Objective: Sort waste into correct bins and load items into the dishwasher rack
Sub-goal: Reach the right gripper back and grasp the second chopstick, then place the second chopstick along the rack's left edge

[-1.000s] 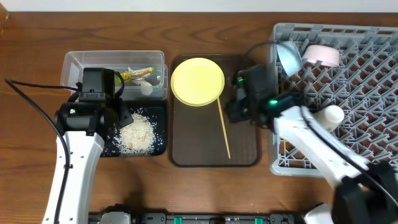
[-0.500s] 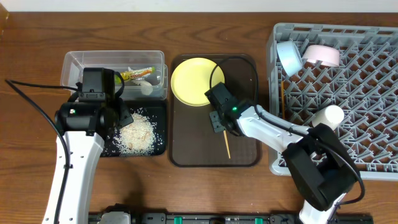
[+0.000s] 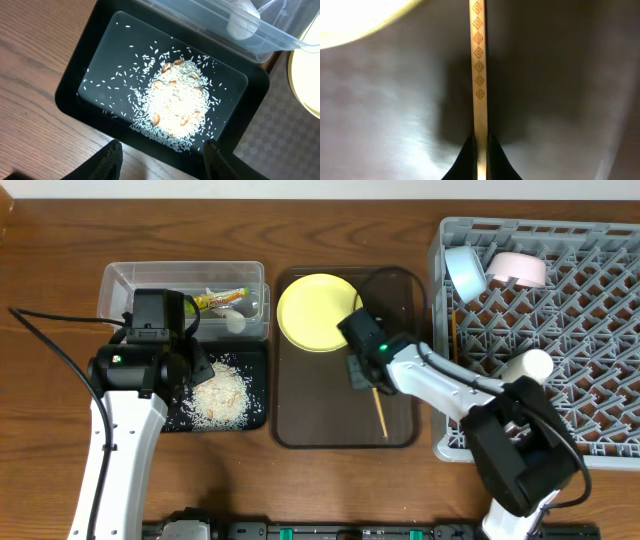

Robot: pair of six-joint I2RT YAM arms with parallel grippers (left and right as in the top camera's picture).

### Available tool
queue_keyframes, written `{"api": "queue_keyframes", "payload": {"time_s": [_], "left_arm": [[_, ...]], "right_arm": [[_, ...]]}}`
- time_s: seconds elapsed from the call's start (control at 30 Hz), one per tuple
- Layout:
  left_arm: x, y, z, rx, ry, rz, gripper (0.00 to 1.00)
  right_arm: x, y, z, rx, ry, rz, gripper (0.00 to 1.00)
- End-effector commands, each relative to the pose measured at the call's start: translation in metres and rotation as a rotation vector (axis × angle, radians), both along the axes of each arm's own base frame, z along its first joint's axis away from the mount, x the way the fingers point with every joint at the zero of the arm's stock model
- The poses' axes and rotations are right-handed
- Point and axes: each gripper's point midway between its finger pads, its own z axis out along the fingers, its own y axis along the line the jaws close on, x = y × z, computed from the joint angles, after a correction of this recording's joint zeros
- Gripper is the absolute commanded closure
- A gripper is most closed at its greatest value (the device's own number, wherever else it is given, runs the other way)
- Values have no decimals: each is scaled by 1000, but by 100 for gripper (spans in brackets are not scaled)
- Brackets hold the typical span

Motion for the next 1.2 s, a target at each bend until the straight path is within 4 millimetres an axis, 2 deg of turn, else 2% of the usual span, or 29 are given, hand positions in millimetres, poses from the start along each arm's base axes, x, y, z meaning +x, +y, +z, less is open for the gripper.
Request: {"api": "queue_keyframes", "payload": {"time_s": [0.0, 0.17, 0.37, 0.47, 0.57, 0.7, 0.83, 0.97, 1.17], "left_arm": [[-1, 2, 0, -3, 0, 18, 45], [-1, 2, 0, -3, 0, 18, 45], [-1, 2, 0, -3, 0, 18, 45], [-1, 2, 0, -3, 0, 18, 45], [-1, 2, 0, -3, 0, 18, 45], [-1, 2, 0, -3, 0, 18, 45], [0, 2, 0, -3, -1, 18, 45], [0, 2, 0, -3, -1, 18, 45], [0, 2, 0, -3, -1, 18, 45]], "right_arm": [[2, -27, 3, -27, -1, -98, 99], [13, -32, 41, 18, -89, -123, 99], [17, -38, 104, 78, -223, -78, 99], [16, -55, 132, 86, -274, -101, 99], [14, -84, 148, 71, -292, -154, 99], [11, -125, 147, 30, -253, -211, 99], [5, -141, 136, 35, -179, -189, 99], [0, -152, 125, 16, -121, -205, 99], [-3, -149, 97, 8, -29, -167, 99]]}}
